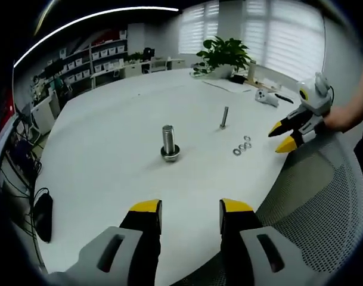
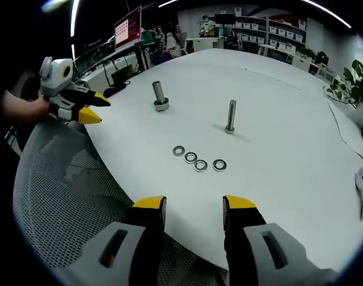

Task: Place the washer onto the threaded stud by aligning its center hole with the stud, sliding it down to the base, and recovering from edge contact or off-axis alignment until the washer reaches the visible bottom stop.

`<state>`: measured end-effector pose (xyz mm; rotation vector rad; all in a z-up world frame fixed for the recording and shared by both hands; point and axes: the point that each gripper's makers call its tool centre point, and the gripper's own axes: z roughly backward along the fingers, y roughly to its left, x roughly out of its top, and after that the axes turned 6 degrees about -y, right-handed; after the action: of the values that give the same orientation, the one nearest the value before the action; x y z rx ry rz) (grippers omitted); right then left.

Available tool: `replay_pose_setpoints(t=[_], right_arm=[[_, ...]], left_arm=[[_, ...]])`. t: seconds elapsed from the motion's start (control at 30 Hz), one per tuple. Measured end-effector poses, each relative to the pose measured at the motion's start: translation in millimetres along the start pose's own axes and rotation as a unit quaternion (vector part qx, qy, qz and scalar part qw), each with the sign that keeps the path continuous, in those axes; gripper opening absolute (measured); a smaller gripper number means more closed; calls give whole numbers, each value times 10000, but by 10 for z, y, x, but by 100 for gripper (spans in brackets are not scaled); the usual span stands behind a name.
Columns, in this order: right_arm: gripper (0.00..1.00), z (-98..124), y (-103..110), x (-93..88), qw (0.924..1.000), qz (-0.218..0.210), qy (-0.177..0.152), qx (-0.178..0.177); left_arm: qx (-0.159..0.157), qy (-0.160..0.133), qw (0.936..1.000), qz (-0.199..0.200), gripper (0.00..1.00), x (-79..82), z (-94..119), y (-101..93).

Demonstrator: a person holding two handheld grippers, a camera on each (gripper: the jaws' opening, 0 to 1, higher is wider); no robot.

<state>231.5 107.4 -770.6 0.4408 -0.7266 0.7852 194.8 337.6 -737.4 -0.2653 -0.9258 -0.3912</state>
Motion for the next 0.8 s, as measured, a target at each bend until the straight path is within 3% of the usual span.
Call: replay_pose_setpoints(t=[0.47,0.8], right_arm=[[45,-14,58,-8,9993,305,164,167],[45,-92,-156,12,9973,596,420,88]], left_arm=[[8,-88,9999,-70,37,34,9,1],[47,-143,9998,-103,37,44,18,17]])
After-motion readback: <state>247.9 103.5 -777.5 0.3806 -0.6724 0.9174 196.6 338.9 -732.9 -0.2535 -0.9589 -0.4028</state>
